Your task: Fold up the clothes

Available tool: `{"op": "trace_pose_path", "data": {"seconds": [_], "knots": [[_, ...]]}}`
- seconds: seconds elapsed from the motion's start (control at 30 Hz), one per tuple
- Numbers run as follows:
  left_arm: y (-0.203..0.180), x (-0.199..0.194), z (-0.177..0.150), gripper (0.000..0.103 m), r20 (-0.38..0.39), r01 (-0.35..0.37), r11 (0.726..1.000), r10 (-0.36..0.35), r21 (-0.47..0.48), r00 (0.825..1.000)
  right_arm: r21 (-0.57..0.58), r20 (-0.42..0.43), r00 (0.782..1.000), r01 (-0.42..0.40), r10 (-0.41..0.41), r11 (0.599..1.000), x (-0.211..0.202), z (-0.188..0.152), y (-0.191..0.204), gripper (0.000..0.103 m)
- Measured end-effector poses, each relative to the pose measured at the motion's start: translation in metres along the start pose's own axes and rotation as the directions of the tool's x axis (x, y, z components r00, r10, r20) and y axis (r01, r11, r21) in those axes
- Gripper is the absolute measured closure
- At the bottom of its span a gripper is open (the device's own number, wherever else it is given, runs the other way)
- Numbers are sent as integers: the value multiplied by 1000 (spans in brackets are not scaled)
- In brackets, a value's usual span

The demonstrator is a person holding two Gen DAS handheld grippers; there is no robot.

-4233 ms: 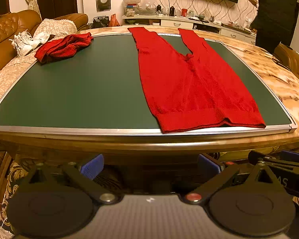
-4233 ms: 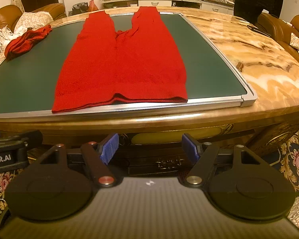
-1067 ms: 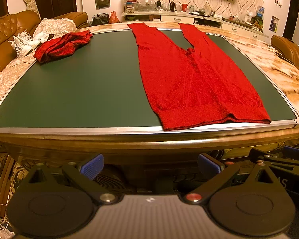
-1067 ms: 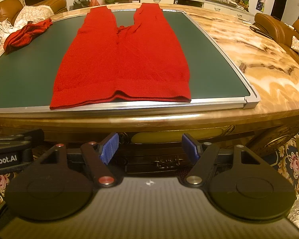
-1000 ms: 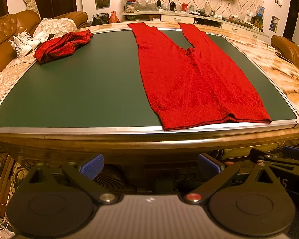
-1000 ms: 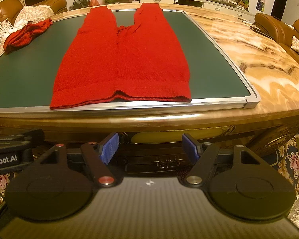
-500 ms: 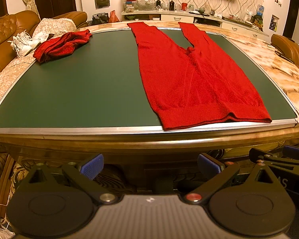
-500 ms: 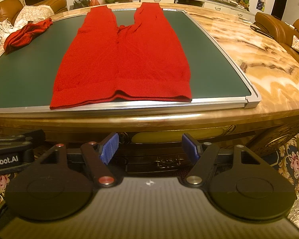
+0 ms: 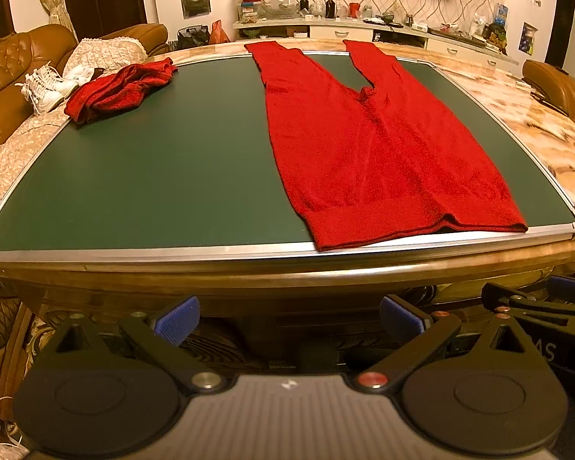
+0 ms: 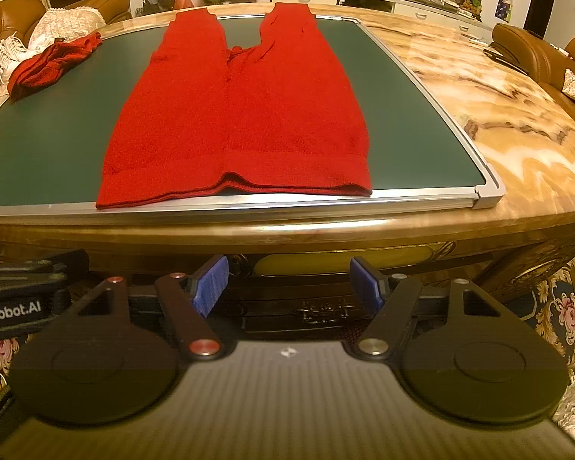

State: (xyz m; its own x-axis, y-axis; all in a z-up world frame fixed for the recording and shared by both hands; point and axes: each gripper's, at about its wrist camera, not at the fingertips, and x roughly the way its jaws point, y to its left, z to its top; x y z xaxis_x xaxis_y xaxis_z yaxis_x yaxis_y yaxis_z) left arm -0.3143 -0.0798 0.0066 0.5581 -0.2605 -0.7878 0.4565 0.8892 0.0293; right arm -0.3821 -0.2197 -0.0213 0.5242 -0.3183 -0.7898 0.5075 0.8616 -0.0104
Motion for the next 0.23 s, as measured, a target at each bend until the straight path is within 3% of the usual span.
{"op": "trace_pose_path", "data": {"seconds": [0.23], "knots": [[-1, 1, 1, 0, -1, -1, 1000, 1, 9, 1000, -2, -3, 1000, 0, 0, 1000, 1, 1, 1, 25]]}}
